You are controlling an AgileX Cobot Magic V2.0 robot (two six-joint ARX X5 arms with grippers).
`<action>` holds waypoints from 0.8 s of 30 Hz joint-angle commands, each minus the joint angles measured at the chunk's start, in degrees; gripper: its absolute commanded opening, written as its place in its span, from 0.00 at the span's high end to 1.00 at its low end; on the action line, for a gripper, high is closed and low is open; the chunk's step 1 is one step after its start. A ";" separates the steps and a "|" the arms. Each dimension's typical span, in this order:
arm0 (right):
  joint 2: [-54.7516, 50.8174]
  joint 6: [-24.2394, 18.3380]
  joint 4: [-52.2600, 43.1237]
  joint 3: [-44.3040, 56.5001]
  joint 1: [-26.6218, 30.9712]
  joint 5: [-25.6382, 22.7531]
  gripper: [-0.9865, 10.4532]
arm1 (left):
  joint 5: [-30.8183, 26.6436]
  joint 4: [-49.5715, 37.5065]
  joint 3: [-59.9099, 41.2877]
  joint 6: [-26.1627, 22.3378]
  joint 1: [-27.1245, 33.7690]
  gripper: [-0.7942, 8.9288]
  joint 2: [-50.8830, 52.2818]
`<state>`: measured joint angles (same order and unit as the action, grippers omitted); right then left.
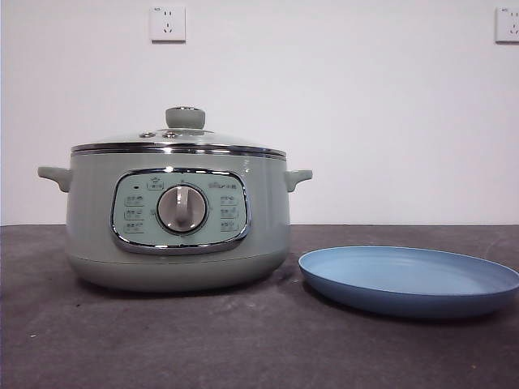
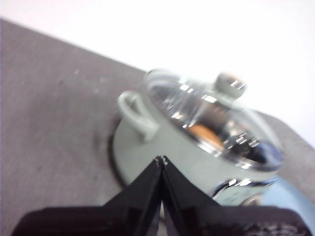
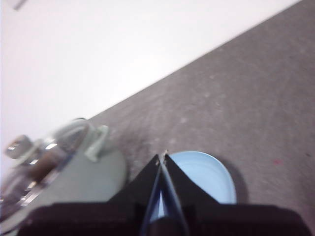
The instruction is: Take the potato out from the steamer,put the potato on the plate,close the lid
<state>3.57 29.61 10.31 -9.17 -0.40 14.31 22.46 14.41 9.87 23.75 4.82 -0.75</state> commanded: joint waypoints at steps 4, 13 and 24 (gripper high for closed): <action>8.50 -3.69 5.27 -10.01 -0.15 4.59 0.92 | 2.93 6.12 8.26 -0.81 0.11 0.93 -4.31; 28.35 -22.80 26.91 -32.65 -0.15 20.90 0.92 | 16.13 17.03 21.70 -13.92 0.11 0.93 -17.46; 42.45 -36.79 50.77 -51.56 -4.35 24.98 0.92 | 25.99 35.30 35.28 -27.78 -1.57 0.93 -29.11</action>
<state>45.87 -4.29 60.38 -60.34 -4.38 39.03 47.77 48.62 44.38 -0.03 3.66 -29.56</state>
